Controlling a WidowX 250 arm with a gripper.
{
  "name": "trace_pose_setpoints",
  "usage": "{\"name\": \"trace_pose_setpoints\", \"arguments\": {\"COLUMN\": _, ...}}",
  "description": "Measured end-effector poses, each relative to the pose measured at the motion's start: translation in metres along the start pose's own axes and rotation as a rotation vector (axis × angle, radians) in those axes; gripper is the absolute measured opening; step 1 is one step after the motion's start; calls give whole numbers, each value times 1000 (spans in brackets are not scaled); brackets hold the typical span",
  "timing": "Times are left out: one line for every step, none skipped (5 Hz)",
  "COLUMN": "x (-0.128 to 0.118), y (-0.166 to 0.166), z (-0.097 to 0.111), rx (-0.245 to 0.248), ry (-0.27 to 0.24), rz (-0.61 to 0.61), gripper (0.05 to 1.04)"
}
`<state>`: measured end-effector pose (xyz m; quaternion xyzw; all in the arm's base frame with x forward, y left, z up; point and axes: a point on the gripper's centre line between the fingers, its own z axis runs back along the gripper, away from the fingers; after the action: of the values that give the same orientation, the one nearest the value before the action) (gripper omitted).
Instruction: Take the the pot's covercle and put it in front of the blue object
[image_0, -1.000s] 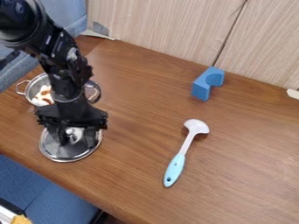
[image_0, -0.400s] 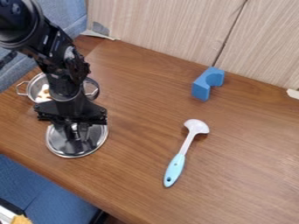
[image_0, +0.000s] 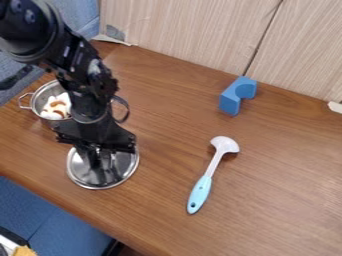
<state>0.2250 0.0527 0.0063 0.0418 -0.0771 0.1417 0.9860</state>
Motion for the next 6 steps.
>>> {"name": "trace_pose_setpoints", "arguments": {"x": -7, "y": -17, "z": 3, "rx": -36, "ry": 6, "rz": -60, "gripper": 278}}
{"name": "trace_pose_setpoints", "arguments": {"x": -10, "y": -29, "z": 7, "rx": -60, "ry": 11, "rz": -102, "gripper": 278}}
{"name": "trace_pose_setpoints", "arguments": {"x": 0, "y": -37, "z": 19, "rx": -82, "ry": -29, "rz": -111, "gripper": 278}}
{"name": "trace_pose_setpoints", "arguments": {"x": 17, "y": -45, "z": 31, "rx": -118, "ry": -58, "rz": -95, "gripper": 278}}
{"name": "trace_pose_setpoints", "arguments": {"x": 42, "y": -50, "z": 48, "rx": -154, "ry": -104, "rz": -64, "gripper": 278}}
{"name": "trace_pose_setpoints", "arguments": {"x": 75, "y": -58, "z": 60, "rx": -182, "ry": -141, "rz": -30, "gripper": 278}}
